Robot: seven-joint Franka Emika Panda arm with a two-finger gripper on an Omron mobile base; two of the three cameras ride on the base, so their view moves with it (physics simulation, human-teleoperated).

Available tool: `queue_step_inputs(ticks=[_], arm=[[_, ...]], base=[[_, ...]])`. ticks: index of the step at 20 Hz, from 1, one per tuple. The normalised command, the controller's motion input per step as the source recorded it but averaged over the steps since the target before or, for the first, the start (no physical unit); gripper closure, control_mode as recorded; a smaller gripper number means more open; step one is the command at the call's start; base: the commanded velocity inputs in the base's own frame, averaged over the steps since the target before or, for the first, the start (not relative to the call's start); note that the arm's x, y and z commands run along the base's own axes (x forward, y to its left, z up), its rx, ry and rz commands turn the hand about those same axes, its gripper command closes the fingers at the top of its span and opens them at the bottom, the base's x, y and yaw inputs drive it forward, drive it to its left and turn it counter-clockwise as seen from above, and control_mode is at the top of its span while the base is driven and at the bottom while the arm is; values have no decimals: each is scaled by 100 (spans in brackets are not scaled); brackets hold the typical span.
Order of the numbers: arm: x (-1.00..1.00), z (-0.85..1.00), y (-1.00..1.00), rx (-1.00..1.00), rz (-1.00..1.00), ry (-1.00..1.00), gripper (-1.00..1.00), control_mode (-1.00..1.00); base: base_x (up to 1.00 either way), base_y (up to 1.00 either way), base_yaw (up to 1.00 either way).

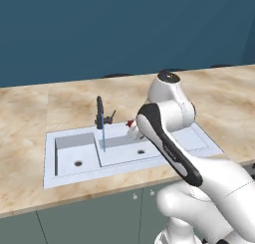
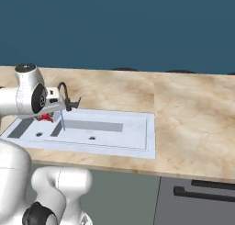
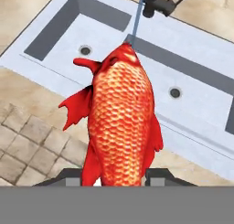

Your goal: Take the fish out of the fridge, briefly rinse it in the sink, and place it on the tray next to the sink.

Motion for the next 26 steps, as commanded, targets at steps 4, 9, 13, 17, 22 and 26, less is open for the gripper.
queue_step_inputs(ticks=[4,9,13,17,22,26], arm=[[-21,100,0,-24,-18,-26,100,-100],[-38,52,-15,-7,-14,-53,100,-100],[-4,0,0,0,0,-2,100,-100],[-45,-2,1,1,0,0,100,100],[0,0,0,0,0,0,100,100],[0,0,0,0,0,0,100,100]], base=[[0,0,0],[0,0,0],[0,0,0],[-50,14,0],[-92,88,0],[-37,100,-4]])
